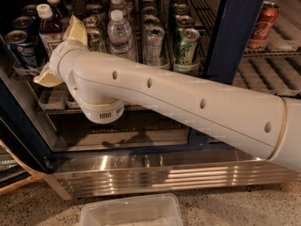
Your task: Pick blue plastic bottle from top shelf of fridge
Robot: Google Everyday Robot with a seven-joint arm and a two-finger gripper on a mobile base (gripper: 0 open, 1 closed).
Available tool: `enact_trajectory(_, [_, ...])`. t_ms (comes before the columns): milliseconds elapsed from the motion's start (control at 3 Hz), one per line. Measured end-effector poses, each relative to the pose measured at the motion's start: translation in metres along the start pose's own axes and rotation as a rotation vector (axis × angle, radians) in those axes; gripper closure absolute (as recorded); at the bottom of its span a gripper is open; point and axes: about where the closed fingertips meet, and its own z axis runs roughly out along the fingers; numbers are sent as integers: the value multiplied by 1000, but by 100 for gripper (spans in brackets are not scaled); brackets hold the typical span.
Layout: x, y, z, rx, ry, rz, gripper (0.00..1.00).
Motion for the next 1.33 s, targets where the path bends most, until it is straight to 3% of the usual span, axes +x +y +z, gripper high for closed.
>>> enact_trajectory(333, [4, 3, 15, -15, 8, -5, 0])
enact_trajectory(667, [-7, 12, 33, -48, -21, -33, 0])
enact_trajectory(1000, [-19, 15, 47, -51, -57, -53, 0])
enact_trajectory(1333, [-16, 6, 50, -26, -95, -18, 0])
